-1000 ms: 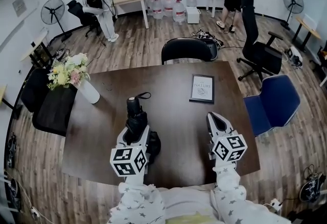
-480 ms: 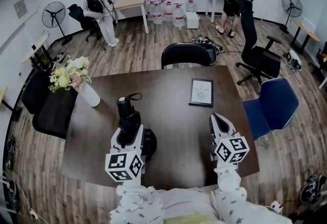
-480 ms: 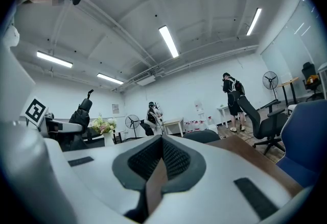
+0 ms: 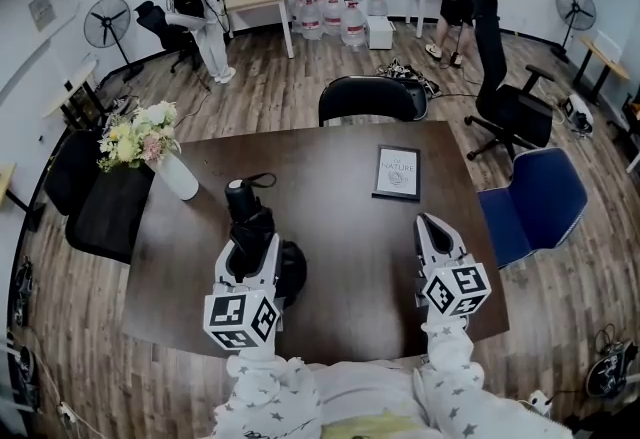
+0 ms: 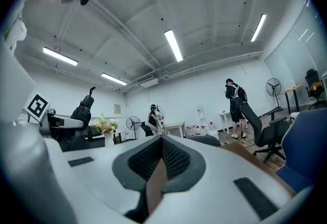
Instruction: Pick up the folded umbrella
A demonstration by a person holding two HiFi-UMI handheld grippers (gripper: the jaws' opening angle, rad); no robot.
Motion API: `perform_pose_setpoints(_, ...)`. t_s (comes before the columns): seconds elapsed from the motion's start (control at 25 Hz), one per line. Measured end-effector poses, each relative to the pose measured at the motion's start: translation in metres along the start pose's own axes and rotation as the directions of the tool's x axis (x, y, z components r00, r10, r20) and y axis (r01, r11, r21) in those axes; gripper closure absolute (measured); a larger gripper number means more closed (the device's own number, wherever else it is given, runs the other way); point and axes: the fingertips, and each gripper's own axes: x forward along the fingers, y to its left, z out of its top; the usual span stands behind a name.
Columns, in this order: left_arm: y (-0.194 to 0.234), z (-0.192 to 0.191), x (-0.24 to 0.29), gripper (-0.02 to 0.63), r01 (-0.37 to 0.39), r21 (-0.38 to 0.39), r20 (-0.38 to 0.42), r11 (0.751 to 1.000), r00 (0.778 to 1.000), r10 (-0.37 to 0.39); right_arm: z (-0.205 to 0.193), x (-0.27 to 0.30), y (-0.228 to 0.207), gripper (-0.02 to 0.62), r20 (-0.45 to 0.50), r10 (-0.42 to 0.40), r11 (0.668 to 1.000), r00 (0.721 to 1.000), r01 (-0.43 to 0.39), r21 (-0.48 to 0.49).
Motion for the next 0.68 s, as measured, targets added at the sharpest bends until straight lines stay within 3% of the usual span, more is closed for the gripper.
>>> perform_pose_setpoints(0.68,-0.003,0.004,0.004,0.367,-0.006,0.013,-0.004,1.0,1.0,0.006,0.011,-0.005,-0.002,0.574,0.053,0.015,1.0,0.999,-0.014,-0.02)
